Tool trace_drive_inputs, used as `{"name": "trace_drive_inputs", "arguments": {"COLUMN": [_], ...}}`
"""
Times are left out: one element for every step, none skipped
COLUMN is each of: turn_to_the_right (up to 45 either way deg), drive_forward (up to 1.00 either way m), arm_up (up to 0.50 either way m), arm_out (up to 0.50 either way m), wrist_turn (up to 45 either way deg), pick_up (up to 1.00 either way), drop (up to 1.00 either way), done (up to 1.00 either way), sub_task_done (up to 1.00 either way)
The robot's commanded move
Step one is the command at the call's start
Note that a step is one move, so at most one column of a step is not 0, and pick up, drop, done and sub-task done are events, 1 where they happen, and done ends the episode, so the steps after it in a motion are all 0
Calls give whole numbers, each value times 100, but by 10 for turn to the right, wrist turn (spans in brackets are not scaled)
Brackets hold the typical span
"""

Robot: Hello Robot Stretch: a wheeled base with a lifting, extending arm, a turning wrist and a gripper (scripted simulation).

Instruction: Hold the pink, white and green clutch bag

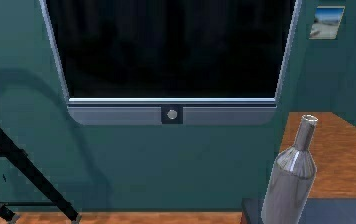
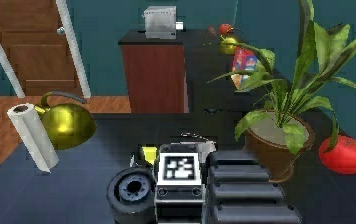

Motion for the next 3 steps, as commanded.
{"name": "trace_drive_inputs", "arguments": {"turn_to_the_right": [0,0,0], "drive_forward": [0,0,0], "arm_up": [0,-14,0], "arm_out": [0,0,0], "wrist_turn": [60,0,0], "pick_up": [0,0,100], "drop": [0,0,0], "done": [0,0,0], "sub_task_done": [0,0,0]}}
